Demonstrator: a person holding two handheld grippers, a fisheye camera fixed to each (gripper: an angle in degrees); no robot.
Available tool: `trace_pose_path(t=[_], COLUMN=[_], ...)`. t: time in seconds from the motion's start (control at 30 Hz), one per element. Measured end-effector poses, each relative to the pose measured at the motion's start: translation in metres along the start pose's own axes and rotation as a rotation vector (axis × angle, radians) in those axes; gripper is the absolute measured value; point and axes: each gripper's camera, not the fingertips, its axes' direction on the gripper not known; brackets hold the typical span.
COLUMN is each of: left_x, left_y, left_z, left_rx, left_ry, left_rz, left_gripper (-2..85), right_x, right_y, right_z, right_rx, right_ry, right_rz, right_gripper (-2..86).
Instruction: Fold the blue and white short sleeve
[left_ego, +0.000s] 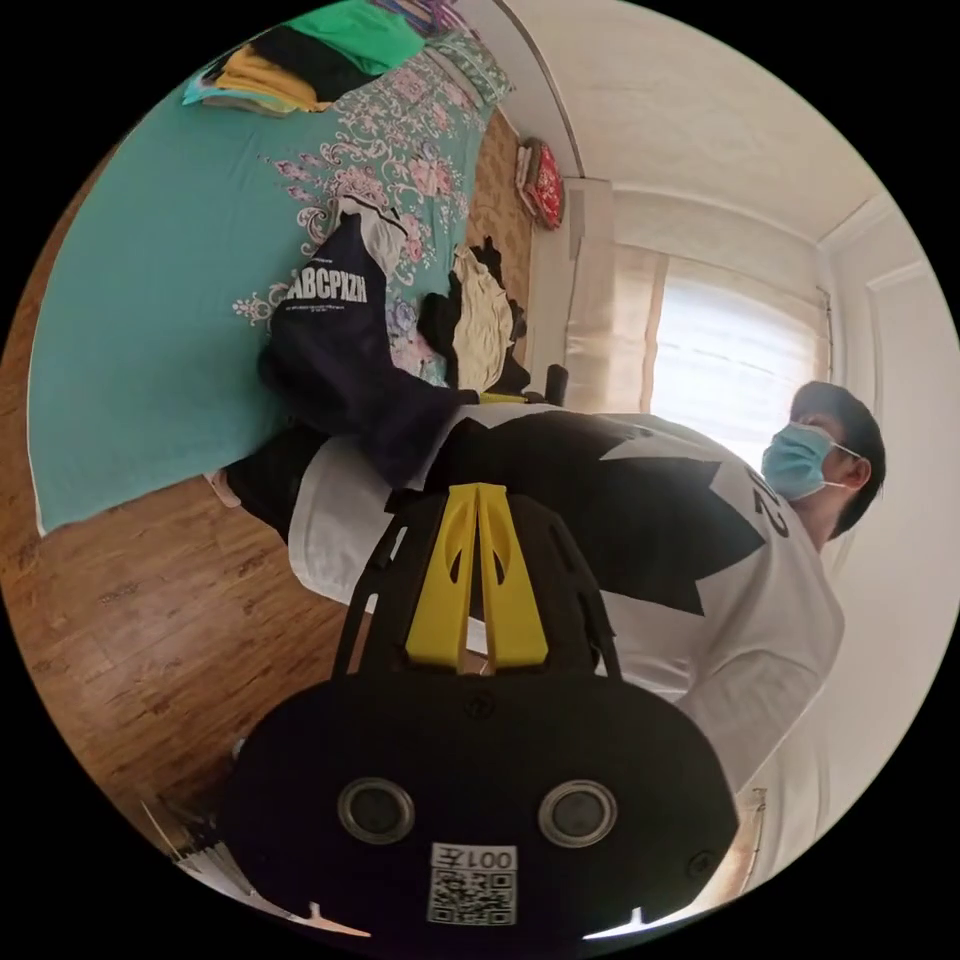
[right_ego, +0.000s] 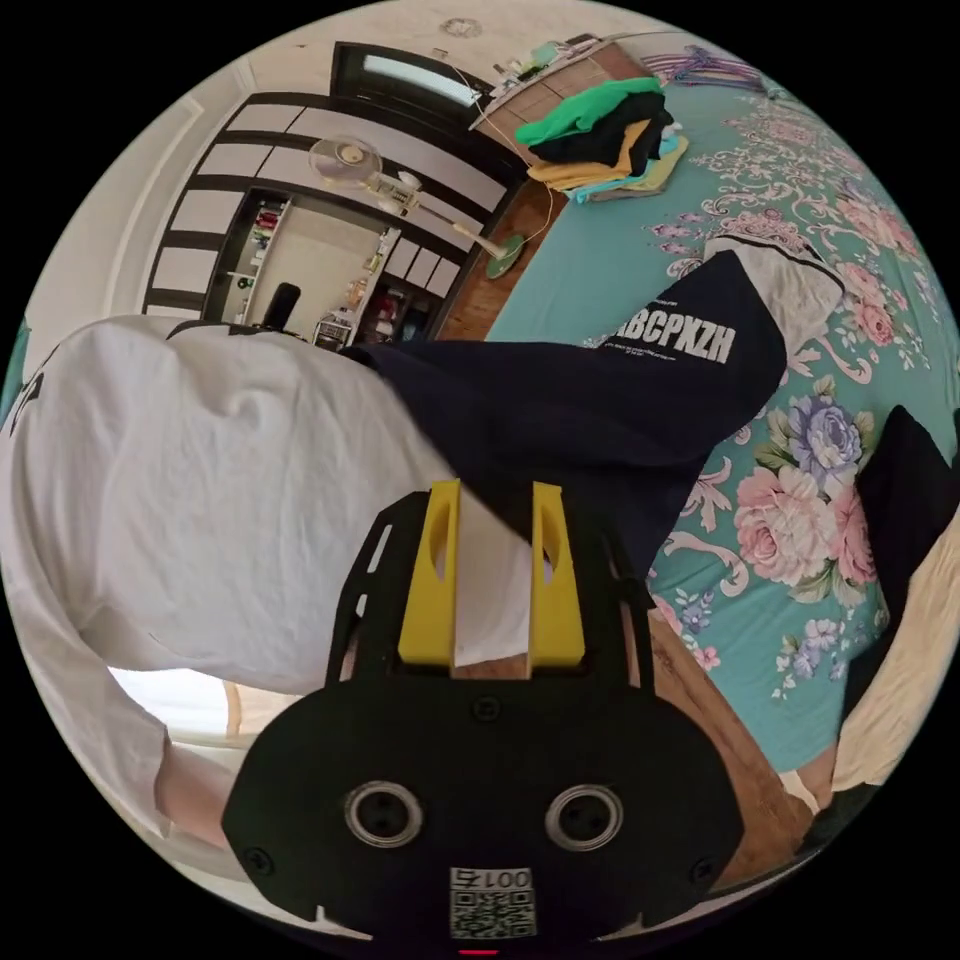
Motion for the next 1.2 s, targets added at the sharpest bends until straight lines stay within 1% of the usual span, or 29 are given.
trace_pose_path(t=[0.07,0.13,0.17,0.2,0.23,0.3,0.33,0.4,0.5,0.6,0.77,0.83,0.9,0.97,1.03,1.13,1.2], left_x=[0.015,0.027,0.035,0.042,0.045,0.046,0.045,0.036,0.013,-0.023,-0.079,-0.094,-0.107,-0.113,-0.119,-0.125,-0.126], left_y=[-0.019,-0.042,-0.059,-0.077,-0.085,-0.120,-0.128,-0.156,-0.183,-0.198,-0.200,-0.196,-0.189,-0.183,-0.176,-0.160,-0.147], left_z=[0.003,0.015,0.028,0.045,0.055,0.104,0.117,0.172,0.223,0.248,0.260,0.263,0.268,0.269,0.271,0.282,0.293], left_rx=[0.002,-0.037,-0.084,-0.137,-0.163,-0.288,-0.328,-0.471,-0.603,-0.684,-0.650,-0.632,-0.605,-0.570,-0.538,-0.555,-0.572], left_ry=[-0.039,-0.120,-0.237,-0.386,-0.458,-0.690,-0.738,-0.940,-1.055,-1.101,-0.992,-0.949,-0.939,-0.939,-0.936,-0.971,-1.059], left_rz=[0.018,0.026,0.041,0.063,0.071,0.083,0.092,0.136,0.189,0.165,0.071,0.014,-0.036,-0.065,-0.090,-0.063,-0.023], left_gripper=[-0.9,-0.9,-0.9,-0.8,-0.8,-0.3,0.0,2.9,7.0,10.1,12.6,12.8,12.8,12.8,13.1,13.2,11.5], right_x=[0.009,0.018,0.025,0.033,0.038,0.060,0.065,0.078,0.093,0.108,0.156,0.169,0.166,0.151,0.131,0.090,0.054], right_y=[0.000,-0.001,0.000,0.002,0.003,0.000,-0.002,-0.015,-0.045,-0.079,-0.117,-0.121,-0.125,-0.124,-0.119,-0.113,-0.108], right_z=[0.000,0.011,0.023,0.033,0.038,0.051,0.054,0.066,0.084,0.103,0.154,0.178,0.190,0.183,0.164,0.114,0.072], right_rx=[-0.033,-0.152,-0.246,-0.300,-0.312,-0.301,-0.293,-0.287,-0.341,-0.430,-0.627,-0.695,-0.751,-0.734,-0.695,-0.576,-0.466], right_ry=[0.051,0.125,0.196,0.284,0.317,0.361,0.368,0.432,0.486,0.477,0.401,0.364,0.450,0.390,0.421,0.388,0.333], right_rz=[0.008,0.022,0.030,0.042,0.052,0.114,0.128,0.144,0.135,0.083,0.086,0.115,0.102,0.104,0.134,0.185,0.190], right_gripper=[8.4,8.1,8.1,8.1,8.2,9.2,9.6,10.9,12.5,14.0,15.3,13.9,8.1,4.8,3.6,2.7,2.3])
